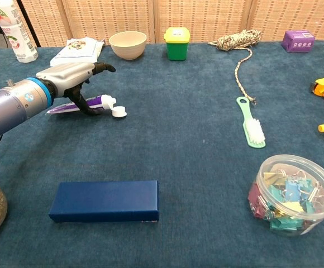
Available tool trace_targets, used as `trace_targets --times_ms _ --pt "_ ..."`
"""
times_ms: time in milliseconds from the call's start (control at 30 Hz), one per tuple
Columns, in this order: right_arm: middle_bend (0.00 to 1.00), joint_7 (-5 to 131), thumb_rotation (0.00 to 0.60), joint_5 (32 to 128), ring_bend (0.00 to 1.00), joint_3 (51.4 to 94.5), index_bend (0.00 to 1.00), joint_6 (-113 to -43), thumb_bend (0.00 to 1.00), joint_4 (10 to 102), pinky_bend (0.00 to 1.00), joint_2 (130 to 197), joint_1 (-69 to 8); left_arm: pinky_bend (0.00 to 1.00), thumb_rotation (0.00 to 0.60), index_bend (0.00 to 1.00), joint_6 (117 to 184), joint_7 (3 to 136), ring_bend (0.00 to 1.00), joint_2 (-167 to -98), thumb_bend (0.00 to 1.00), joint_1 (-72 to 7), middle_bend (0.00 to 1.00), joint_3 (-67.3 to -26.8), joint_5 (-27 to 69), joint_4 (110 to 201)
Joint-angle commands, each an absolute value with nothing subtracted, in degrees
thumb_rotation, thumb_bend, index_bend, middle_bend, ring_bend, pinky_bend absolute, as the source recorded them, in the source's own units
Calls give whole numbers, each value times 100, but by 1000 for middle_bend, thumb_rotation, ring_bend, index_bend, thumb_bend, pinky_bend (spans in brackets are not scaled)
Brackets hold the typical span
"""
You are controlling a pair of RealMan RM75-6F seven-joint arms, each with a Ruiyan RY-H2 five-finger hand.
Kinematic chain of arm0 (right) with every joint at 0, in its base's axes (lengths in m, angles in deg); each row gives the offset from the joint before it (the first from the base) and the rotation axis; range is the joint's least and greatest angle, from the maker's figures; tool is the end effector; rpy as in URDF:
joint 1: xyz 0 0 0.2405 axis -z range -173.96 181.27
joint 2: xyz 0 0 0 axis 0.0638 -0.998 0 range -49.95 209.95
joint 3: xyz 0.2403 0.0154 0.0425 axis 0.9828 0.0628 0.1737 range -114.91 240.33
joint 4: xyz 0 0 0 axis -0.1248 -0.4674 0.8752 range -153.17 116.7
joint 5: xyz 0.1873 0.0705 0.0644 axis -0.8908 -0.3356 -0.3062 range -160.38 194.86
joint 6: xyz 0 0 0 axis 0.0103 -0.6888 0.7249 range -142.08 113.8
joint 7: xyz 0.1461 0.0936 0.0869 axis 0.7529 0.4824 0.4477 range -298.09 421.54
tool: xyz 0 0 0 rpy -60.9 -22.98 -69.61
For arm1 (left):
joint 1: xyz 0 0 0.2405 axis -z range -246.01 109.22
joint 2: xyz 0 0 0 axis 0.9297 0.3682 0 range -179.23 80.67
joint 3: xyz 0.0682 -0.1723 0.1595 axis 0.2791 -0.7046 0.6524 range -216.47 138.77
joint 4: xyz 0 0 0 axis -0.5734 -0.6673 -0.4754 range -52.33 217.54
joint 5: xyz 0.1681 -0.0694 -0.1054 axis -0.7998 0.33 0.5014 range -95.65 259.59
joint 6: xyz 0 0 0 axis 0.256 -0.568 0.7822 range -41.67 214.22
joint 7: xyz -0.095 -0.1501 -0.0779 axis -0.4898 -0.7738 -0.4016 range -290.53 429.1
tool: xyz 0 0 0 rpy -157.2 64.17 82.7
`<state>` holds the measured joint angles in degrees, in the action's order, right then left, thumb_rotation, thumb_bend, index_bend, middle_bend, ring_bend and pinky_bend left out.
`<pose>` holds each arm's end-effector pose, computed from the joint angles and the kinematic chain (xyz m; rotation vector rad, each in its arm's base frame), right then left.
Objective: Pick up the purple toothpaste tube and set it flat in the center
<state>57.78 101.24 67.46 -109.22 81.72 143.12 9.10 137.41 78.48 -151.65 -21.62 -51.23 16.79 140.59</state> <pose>-0.3046 -0.1795 0.1870 1.1283 -0.8965 0.8945 -0.1498 0.4324 -0.0688 -1.7686 -0.9645 -0.9167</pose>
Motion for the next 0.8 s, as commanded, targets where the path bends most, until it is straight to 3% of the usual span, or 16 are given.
trace_targets --times_ms 33,433,533,667,800 --pt "97 5785 600 10119 7 6749 157 -10925 0 8167 12 14315 915 130 600 56 13733 7844 1 -15167 224 -2133 13 -5172 1684 14011" --pt "97 5766 600 10069 7 6742 157 -11066 0 8250 12 14282 1049 127 600 59 13313 7806 0 -15475 224 -1782 12 -5554 1981 12935" --pt "97 5774 600 10066 7 6744 157 -11090 0 8248 12 14286 1071 127 600 140 13165 7629 38 -15349 225 -1788 31 -5623 2040 13143" --pt "97 5816 600 10080 7 6761 157 -11075 0 8232 12 14291 1058 130 600 269 13143 7611 140 -15107 225 -1862 130 -5531 1946 13576" --pt "97 5857 600 10109 7 6776 157 -11053 0 8215 12 14295 1035 159 600 323 13189 7839 213 -14987 225 -1911 205 -5434 1953 13837"
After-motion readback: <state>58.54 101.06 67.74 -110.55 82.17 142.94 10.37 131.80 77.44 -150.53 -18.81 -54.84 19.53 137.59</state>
